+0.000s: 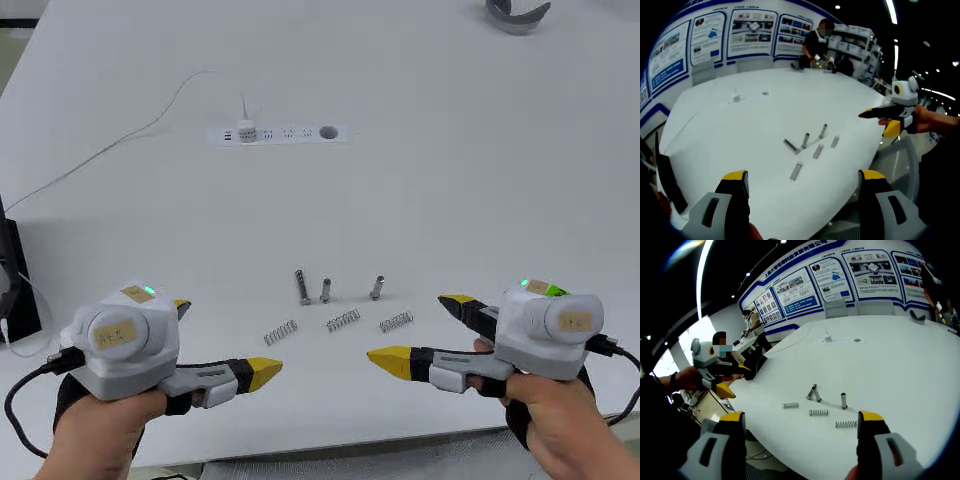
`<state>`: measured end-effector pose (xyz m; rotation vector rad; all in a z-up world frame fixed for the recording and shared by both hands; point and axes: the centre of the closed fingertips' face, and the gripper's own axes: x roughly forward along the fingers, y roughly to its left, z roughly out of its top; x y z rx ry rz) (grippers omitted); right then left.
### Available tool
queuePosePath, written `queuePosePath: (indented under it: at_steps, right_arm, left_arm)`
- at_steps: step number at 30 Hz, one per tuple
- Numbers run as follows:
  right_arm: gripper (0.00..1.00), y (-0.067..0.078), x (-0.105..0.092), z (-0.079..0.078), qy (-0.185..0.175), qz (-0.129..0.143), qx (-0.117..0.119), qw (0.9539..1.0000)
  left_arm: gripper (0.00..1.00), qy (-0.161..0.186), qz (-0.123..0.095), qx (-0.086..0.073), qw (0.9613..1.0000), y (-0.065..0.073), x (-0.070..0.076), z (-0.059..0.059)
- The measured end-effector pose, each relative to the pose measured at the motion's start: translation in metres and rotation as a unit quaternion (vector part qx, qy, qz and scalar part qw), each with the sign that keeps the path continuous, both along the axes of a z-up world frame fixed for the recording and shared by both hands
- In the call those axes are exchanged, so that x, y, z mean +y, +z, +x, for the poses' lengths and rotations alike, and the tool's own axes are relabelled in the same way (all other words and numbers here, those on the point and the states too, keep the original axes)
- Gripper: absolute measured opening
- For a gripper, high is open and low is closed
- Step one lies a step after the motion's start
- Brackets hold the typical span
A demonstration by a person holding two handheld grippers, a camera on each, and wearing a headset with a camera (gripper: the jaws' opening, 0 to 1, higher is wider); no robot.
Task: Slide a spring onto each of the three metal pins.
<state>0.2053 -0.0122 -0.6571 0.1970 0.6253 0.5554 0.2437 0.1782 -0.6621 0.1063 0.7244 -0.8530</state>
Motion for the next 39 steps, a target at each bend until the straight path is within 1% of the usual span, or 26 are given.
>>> queuePosePath:
  at_steps: [3, 4, 6, 7, 9, 11, 15, 19, 22, 26, 30, 33, 34, 35, 37, 39]
  right_arm:
    - [0.94, 0.001, 0.000, -0.002, 0.000, 0.000, 0.001, 1.0000]
    - [0.94, 0.001, 0.000, -0.003, 0.001, 0.000, 0.002, 1.0000]
    - [0.94, 0.001, 0.000, -0.004, 0.002, 0.000, 0.003, 1.0000]
    - [0.94, 0.001, -0.001, -0.005, 0.000, 0.000, 0.006, 1.0000]
    - [0.93, -0.002, -0.002, -0.007, -0.001, 0.001, 0.013, 0.9999]
    - [0.93, -0.003, -0.005, -0.008, -0.004, 0.000, 0.015, 0.9999]
    - [0.93, -0.003, -0.010, -0.011, -0.012, 0.001, 0.014, 0.9998]
    - [0.93, -0.003, -0.012, -0.013, -0.017, 0.004, 0.016, 0.9997]
    - [0.93, -0.004, -0.011, -0.014, -0.015, 0.004, 0.019, 0.9997]
    - [0.94, -0.005, -0.010, -0.015, -0.014, 0.003, 0.018, 0.9997]
    - [0.94, -0.005, -0.012, -0.014, -0.017, 0.003, 0.019, 0.9997]
    - [0.93, -0.005, -0.012, -0.014, -0.020, 0.006, 0.019, 0.9996]
    - [0.93, -0.005, -0.012, -0.014, -0.021, 0.006, 0.020, 0.9996]
    - [0.93, -0.005, -0.012, -0.014, -0.022, 0.007, 0.020, 0.9995]
    - [0.93, -0.005, -0.012, -0.014, -0.023, 0.012, 0.020, 0.9995]
    - [0.93, -0.005, -0.012, -0.015, -0.023, 0.012, 0.020, 0.9995]
  left_arm:
    - [0.90, 0.006, -0.008, 0.007, 0.9999, -0.002, 0.000, 0.006]
    - [0.91, 0.008, -0.017, 0.010, 0.9998, -0.001, -0.002, 0.007]
    - [0.91, 0.008, -0.029, 0.009, 0.9995, 0.001, -0.004, 0.010]
    - [0.92, 0.005, -0.032, 0.010, 0.9994, 0.001, -0.005, 0.012]
    - [0.92, 0.002, -0.028, 0.009, 0.9996, -0.002, -0.006, 0.016]
    - [0.92, 0.001, -0.025, 0.009, 0.9996, -0.004, -0.006, 0.020]
    - [0.91, 0.005, -0.036, 0.016, 0.9992, -0.005, -0.010, 0.028]
    - [0.90, 0.010, -0.036, 0.020, 0.9991, -0.009, -0.012, 0.036]
    - [0.90, 0.010, -0.035, 0.022, 0.9991, -0.012, -0.014, 0.040]
    - [0.89, 0.008, -0.032, 0.025, 0.9991, -0.014, -0.018, 0.041]
    - [0.89, 0.012, -0.035, 0.032, 0.9988, -0.018, -0.023, 0.046]
    - [0.86, 0.014, -0.036, 0.042, 0.9984, -0.022, -0.026, 0.050]
    - [0.83, 0.014, -0.036, 0.047, 0.9982, -0.024, -0.027, 0.050]
    - [0.81, 0.014, -0.039, 0.049, 0.9980, -0.025, -0.028, 0.053]
    - [0.81, 0.018, -0.047, 0.052, 0.9974, -0.027, -0.032, 0.057]
    - [0.80, 0.021, -0.051, 0.054, 0.9970, -0.030, -0.033, 0.062]
